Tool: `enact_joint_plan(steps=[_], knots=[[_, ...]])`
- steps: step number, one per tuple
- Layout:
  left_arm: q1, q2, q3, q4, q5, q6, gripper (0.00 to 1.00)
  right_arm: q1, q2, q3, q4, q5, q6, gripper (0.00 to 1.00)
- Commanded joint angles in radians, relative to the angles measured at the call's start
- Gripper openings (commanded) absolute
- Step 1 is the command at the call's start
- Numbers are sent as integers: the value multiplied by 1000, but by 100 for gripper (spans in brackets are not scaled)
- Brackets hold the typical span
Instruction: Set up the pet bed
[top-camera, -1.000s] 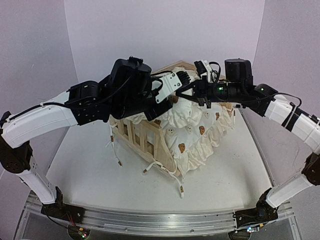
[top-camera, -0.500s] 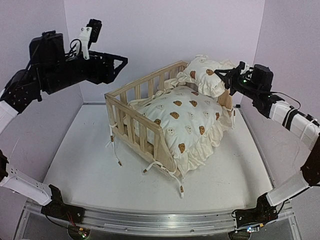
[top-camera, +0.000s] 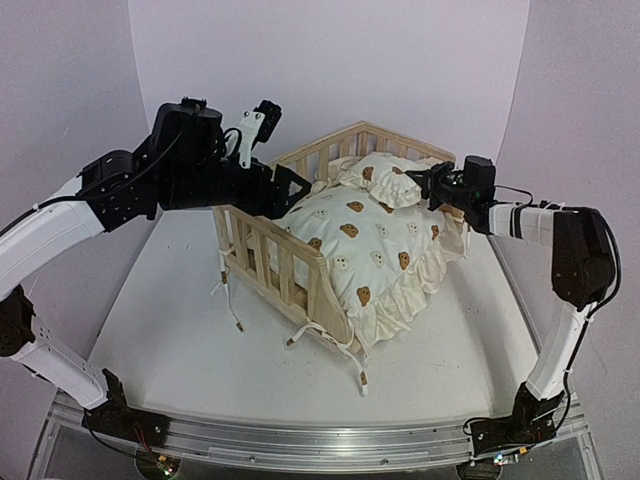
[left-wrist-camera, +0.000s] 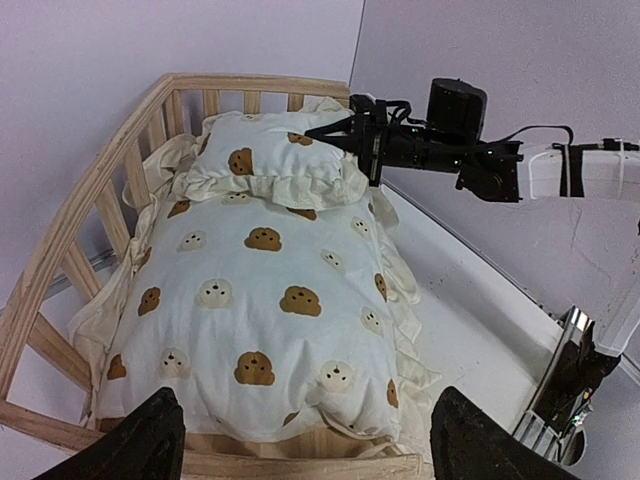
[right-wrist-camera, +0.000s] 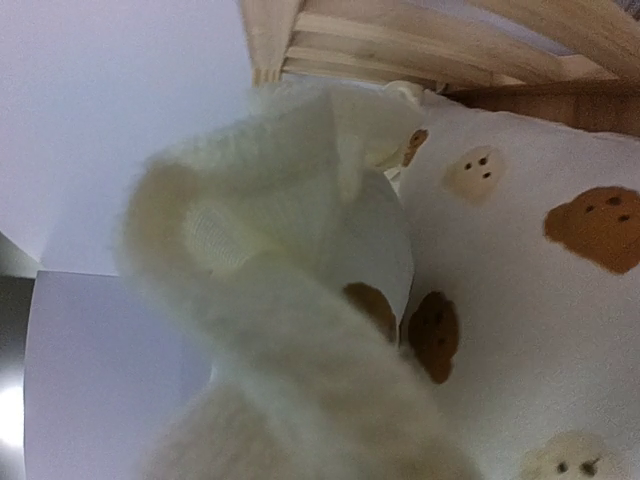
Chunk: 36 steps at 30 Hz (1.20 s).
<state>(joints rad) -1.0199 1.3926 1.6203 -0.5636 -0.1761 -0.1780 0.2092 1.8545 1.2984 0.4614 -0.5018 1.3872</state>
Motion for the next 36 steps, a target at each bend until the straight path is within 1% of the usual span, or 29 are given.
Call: enact_joint_plan(steps=[1, 4, 6, 8, 11, 12, 14, 17, 19, 22, 23, 24, 26, 28, 29, 30, 31, 33, 34, 36], knots=[[1, -36, 17, 38, 32, -14, 85, -54, 83, 81, 94, -109, 18, 0], [1, -34, 8, 49, 40, -16, 85, -63, 152, 94, 98, -141, -21, 0], [3, -28, 10, 53, 45, -18, 84, -69, 177, 119, 56, -144, -79, 0], [3, -25, 10, 56, 53, -23, 84, -76, 202, 134, 43, -156, -93, 0], [3, -23, 8, 57, 62, -27, 84, -76, 196, 108, 45, -142, -106, 0], [2, -23, 9, 57, 60, -29, 84, -76, 182, 95, 42, -130, -118, 3], [3, -26, 6, 57, 52, -33, 85, -80, 142, 77, -4, -104, -161, 16], [5, -41, -4, 58, 22, -46, 84, -80, 67, 91, -138, -92, -249, 43], [13, -57, -16, 57, -10, -70, 85, -84, -10, 82, -257, -67, -330, 60], [60, -94, -44, 57, -28, -108, 85, -100, -160, 54, -486, -8, -520, 79], [101, -117, -58, 57, -30, -120, 86, -111, -215, 37, -579, 6, -591, 91], [140, -135, -71, 53, -29, -129, 86, -124, -269, 20, -652, 19, -662, 97], [246, -180, -92, 41, -24, -137, 86, -145, -358, 30, -854, 66, -872, 98], [368, -228, -112, 38, -56, -110, 88, -146, -440, 69, -1077, 202, -1088, 98], [440, -245, -118, 41, -67, -89, 89, -147, -491, 59, -1126, 272, -1160, 98], [526, -251, -116, 41, -43, -64, 90, -147, -548, 45, -1150, 317, -1229, 98], [605, -243, -96, 30, -1, -44, 91, -146, -596, 42, -1173, 337, -1275, 98], [737, -230, -46, 4, 51, -20, 91, -146, -675, 76, -1229, 369, -1303, 98], [775, -233, -28, 4, 56, -8, 91, -146, -702, 121, -1269, 381, -1312, 98], [802, -252, -2, 13, 49, 25, 91, -146, -762, 201, -1322, 414, -1324, 98]])
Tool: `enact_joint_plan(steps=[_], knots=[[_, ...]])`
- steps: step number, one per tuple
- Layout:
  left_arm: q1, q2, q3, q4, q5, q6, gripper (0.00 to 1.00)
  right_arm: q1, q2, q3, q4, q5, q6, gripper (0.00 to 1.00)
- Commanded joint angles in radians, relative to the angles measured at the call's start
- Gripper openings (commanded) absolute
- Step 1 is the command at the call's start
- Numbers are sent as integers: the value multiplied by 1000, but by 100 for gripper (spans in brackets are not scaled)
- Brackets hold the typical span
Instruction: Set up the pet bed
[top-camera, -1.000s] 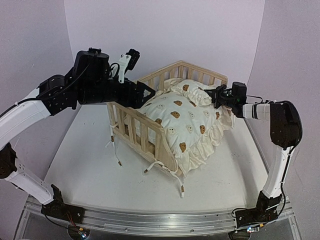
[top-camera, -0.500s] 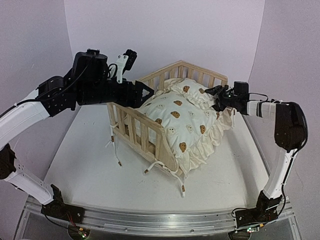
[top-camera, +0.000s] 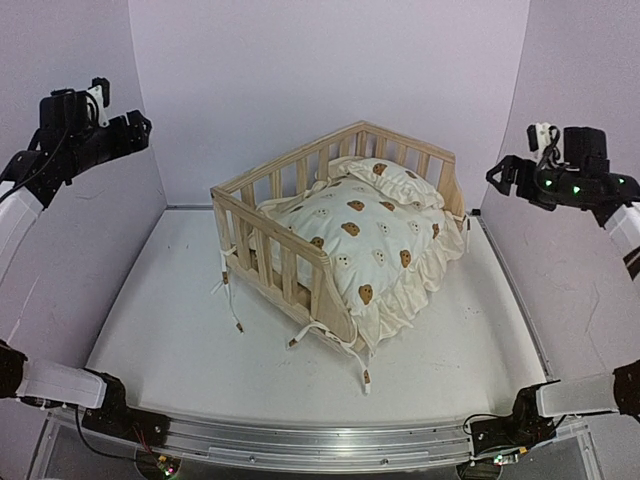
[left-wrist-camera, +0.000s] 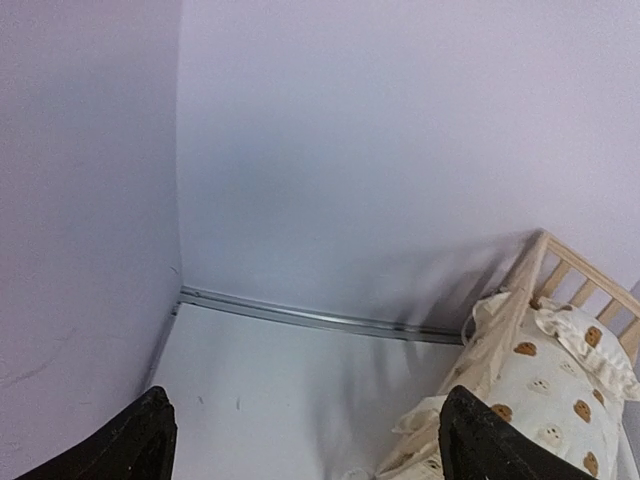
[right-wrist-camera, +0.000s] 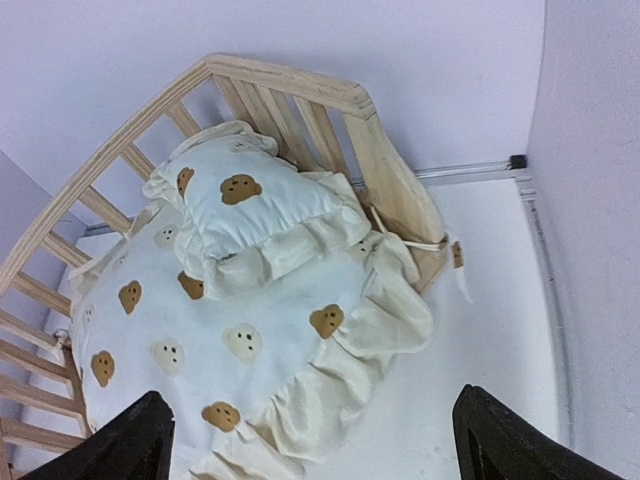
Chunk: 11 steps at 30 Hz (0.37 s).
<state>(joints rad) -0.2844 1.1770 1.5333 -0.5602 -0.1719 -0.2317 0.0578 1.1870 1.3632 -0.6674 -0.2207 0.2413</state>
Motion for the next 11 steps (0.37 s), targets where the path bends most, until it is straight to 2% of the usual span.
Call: enact_joint_plan(steps=[1, 6, 9, 11], knots=[[67, -46, 102, 14, 40, 96, 92, 6, -135, 163, -196, 129, -184, 98], [67, -124, 125, 31, 30, 108, 94, 6, -255, 313, -188, 116, -188, 98], [67, -192, 99, 48, 11, 107, 94, 5, -323, 294, -152, 92, -195, 98], [67, -226, 79, 54, 7, 102, 94, 6, -311, 331, -186, 149, -167, 98]])
